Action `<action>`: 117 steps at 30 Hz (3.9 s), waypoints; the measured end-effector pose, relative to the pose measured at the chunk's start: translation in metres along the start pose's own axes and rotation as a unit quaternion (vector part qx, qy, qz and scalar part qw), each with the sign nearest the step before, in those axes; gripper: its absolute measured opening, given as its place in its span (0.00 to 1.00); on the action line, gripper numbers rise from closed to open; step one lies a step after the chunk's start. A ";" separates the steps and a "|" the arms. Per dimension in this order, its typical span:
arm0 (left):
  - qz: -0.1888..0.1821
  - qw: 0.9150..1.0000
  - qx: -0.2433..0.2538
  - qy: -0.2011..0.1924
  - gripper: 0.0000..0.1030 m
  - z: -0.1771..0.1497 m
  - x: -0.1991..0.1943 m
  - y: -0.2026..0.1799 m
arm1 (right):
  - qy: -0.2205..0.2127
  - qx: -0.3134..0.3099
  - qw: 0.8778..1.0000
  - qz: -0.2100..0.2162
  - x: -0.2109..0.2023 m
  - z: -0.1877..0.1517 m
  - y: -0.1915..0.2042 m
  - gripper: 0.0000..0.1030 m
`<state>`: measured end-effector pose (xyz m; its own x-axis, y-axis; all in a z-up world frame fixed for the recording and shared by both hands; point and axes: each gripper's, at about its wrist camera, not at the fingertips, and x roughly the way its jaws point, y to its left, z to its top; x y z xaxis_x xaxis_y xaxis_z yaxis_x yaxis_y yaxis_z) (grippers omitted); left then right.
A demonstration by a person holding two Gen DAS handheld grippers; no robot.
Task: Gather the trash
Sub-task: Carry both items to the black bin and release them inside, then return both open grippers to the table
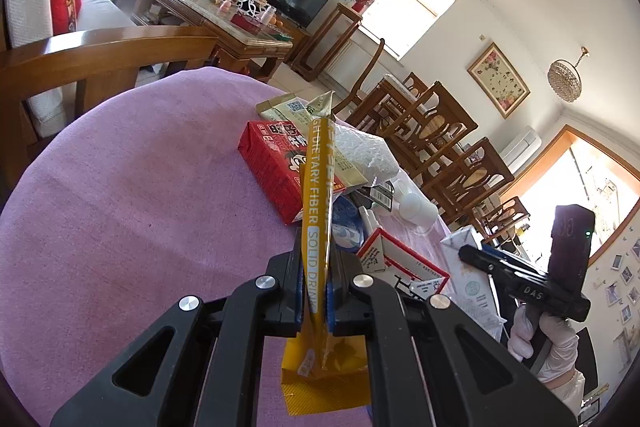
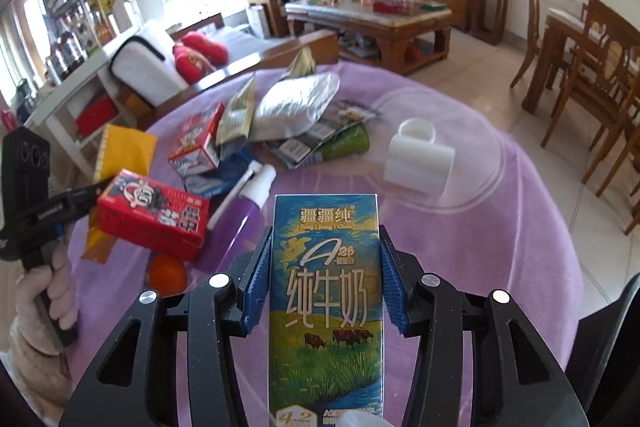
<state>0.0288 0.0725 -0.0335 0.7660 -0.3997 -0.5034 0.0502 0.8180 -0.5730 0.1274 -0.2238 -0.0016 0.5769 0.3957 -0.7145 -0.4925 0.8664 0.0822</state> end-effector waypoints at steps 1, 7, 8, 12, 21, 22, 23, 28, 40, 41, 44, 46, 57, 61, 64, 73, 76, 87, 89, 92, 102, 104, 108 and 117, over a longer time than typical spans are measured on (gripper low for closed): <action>0.001 1.000 0.005 -0.005 0.08 0.001 -0.002 -0.002 | -0.024 0.003 1.000 0.001 -0.011 0.000 -0.001 0.47; 0.012 0.999 0.031 -0.026 0.08 0.004 -0.020 -0.018 | -0.113 0.034 0.991 0.061 -0.053 0.004 -0.016 0.47; 0.013 0.999 0.036 -0.029 0.08 0.005 -0.024 -0.021 | -0.113 0.045 0.990 0.072 -0.055 0.003 -0.021 0.47; 0.012 0.997 0.068 -0.034 0.08 0.007 -0.039 -0.046 | -0.117 0.056 0.990 0.060 -0.068 -0.007 -0.030 0.47; -0.032 0.990 0.139 -0.012 0.08 0.002 -0.020 -0.137 | -0.153 0.100 0.982 0.045 -0.123 -0.052 -0.082 0.47; -0.042 0.988 0.147 -0.005 0.08 -0.001 -0.012 -0.148 | -0.158 0.107 0.981 0.040 -0.132 -0.059 -0.091 0.47; -0.051 0.986 0.156 0.003 0.08 -0.005 -0.004 -0.160 | -0.163 0.116 0.979 0.035 -0.141 -0.066 -0.102 0.47; -0.103 0.974 0.193 0.052 0.08 -0.031 0.042 -0.223 | -0.184 0.151 0.971 -0.002 -0.186 -0.104 -0.153 0.47; -0.219 0.932 0.241 0.159 0.08 -0.102 0.153 -0.345 | -0.217 0.261 0.937 -0.087 -0.264 -0.208 -0.289 0.47; -0.224 0.929 0.242 0.166 0.08 -0.108 0.161 -0.353 | -0.218 0.267 0.934 -0.096 -0.266 -0.215 -0.297 0.47; -0.228 0.924 0.245 0.186 0.08 -0.123 0.186 -0.368 | -0.216 0.285 0.927 -0.114 -0.268 -0.235 -0.320 0.47; -0.228 0.921 0.247 0.195 0.08 -0.132 0.199 -0.377 | -0.213 0.298 0.923 -0.117 -0.265 -0.246 -0.333 0.47; -0.199 0.915 0.271 0.223 0.08 -0.161 0.242 -0.392 | -0.202 0.330 0.913 -0.131 -0.234 -0.260 -0.350 0.47; -0.184 0.914 0.281 0.226 0.08 -0.167 0.250 -0.393 | -0.201 0.338 0.909 -0.136 -0.228 -0.261 -0.349 0.47; -0.172 0.914 0.289 0.228 0.09 -0.170 0.254 -0.394 | -0.196 0.340 0.909 -0.138 -0.223 -0.264 -0.350 0.48; -0.144 0.910 0.323 0.219 0.11 -0.173 0.251 -0.403 | -0.196 0.335 0.911 -0.139 -0.217 -0.258 -0.348 0.48; -0.135 0.909 0.333 0.212 0.12 -0.173 0.245 -0.404 | -0.198 0.334 0.911 -0.138 -0.216 -0.258 -0.345 0.57; -0.120 0.915 0.367 0.116 0.82 -0.152 0.183 -0.395 | -0.240 0.315 0.907 -0.144 -0.244 -0.246 -0.308 0.74; -0.121 0.917 0.367 0.102 0.85 -0.146 0.167 -0.390 | -0.248 0.309 0.906 -0.147 -0.248 -0.240 -0.295 0.75; -0.118 0.916 0.375 0.076 0.88 -0.138 0.142 -0.384 | -0.256 0.297 0.909 -0.143 -0.250 -0.228 -0.277 0.79; -0.099 0.919 0.380 0.024 0.89 -0.105 0.073 -0.332 | -0.241 0.229 0.938 -0.103 -0.216 -0.155 -0.193 0.79; -0.087 0.923 0.373 0.023 0.89 -0.098 0.064 -0.317 | -0.233 0.212 0.945 -0.087 -0.203 -0.138 -0.173 0.79; -0.054 0.933 0.354 0.017 0.89 -0.079 0.050 -0.281 | -0.214 0.179 0.959 -0.054 -0.171 -0.109 -0.130 0.79; 0.022 0.955 0.294 0.015 0.89 -0.037 0.020 -0.176 | -0.152 0.095 0.984 0.008 -0.108 -0.069 -0.040 0.79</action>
<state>0.0115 -0.0948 0.0331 0.7575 -0.3632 -0.5424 0.3762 0.9220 -0.0918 0.0400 -0.3222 0.0248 0.7523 0.4581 -0.4735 -0.3894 0.8889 0.2412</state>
